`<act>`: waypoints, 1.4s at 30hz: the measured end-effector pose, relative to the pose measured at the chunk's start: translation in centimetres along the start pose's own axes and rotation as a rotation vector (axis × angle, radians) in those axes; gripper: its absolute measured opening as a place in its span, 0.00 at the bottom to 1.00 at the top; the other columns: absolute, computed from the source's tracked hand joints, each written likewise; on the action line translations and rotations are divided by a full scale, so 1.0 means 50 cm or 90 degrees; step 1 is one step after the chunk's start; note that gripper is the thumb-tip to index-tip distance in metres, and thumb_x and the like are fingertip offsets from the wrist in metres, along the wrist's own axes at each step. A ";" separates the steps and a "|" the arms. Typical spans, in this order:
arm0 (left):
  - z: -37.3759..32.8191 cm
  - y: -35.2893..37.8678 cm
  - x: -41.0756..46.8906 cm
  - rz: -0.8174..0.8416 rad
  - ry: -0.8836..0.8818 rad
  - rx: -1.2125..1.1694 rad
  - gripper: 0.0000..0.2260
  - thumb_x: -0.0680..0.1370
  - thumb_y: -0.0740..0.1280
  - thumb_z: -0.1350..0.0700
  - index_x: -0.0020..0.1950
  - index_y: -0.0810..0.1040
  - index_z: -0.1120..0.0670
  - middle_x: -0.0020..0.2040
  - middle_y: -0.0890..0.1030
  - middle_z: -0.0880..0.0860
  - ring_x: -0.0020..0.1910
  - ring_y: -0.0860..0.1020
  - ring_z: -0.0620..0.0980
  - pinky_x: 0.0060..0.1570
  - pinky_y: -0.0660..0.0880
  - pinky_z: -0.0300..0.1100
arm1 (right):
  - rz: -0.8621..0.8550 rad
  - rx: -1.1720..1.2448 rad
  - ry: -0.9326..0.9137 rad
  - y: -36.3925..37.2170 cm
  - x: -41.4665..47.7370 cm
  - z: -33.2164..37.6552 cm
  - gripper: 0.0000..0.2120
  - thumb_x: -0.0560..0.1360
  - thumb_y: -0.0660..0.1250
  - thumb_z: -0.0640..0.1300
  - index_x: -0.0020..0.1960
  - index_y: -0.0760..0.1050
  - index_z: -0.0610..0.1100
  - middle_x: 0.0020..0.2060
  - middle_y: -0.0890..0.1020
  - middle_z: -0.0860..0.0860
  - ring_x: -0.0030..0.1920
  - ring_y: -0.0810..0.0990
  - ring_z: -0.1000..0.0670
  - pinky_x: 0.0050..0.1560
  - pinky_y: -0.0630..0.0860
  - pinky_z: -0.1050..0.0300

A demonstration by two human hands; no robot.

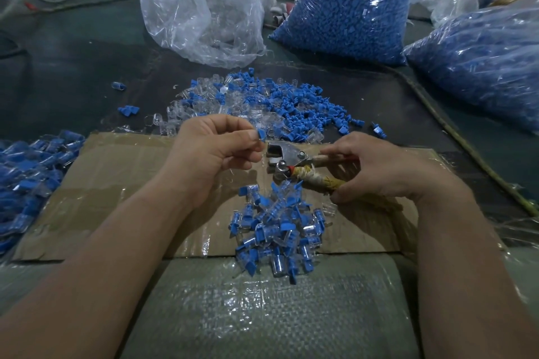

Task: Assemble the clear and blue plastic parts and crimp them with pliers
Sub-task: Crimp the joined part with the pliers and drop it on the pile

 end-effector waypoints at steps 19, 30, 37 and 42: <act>0.008 -0.006 0.007 -0.008 0.013 -0.049 0.05 0.67 0.65 0.64 0.42 0.75 0.61 0.32 0.82 0.54 0.31 0.80 0.47 0.31 0.77 0.34 | -0.217 -0.098 -0.042 0.021 0.040 0.035 0.11 0.70 0.68 0.41 0.50 0.71 0.51 0.43 0.69 0.54 0.46 0.67 0.54 0.44 0.64 0.58; 0.002 -0.004 0.007 -0.043 0.110 -0.050 0.02 0.71 0.65 0.64 0.42 0.75 0.60 0.33 0.82 0.53 0.32 0.80 0.46 0.33 0.76 0.34 | -0.332 0.070 -0.100 0.020 0.014 0.074 0.13 0.68 0.64 0.39 0.49 0.67 0.50 0.40 0.68 0.57 0.40 0.67 0.54 0.37 0.61 0.67; 0.000 0.004 0.004 -0.065 0.176 -0.036 0.07 0.65 0.68 0.57 0.41 0.75 0.58 0.31 0.82 0.50 0.31 0.80 0.44 0.32 0.76 0.33 | -0.272 0.031 -0.119 0.034 0.015 0.088 0.12 0.71 0.65 0.41 0.50 0.64 0.51 0.43 0.67 0.55 0.43 0.66 0.54 0.38 0.60 0.68; 0.001 0.001 0.006 -0.080 0.190 -0.039 0.05 0.68 0.68 0.59 0.41 0.76 0.58 0.31 0.82 0.50 0.31 0.80 0.44 0.32 0.75 0.32 | -0.259 0.031 -0.129 0.035 0.016 0.095 0.12 0.71 0.66 0.42 0.50 0.65 0.49 0.42 0.67 0.55 0.43 0.67 0.53 0.38 0.62 0.65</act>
Point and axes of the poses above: each hand's wrist, its own x-axis towards the middle knuckle, its own y-axis out of the palm, z = x × y, the point moved 3 cm from there along x, towards the middle knuckle
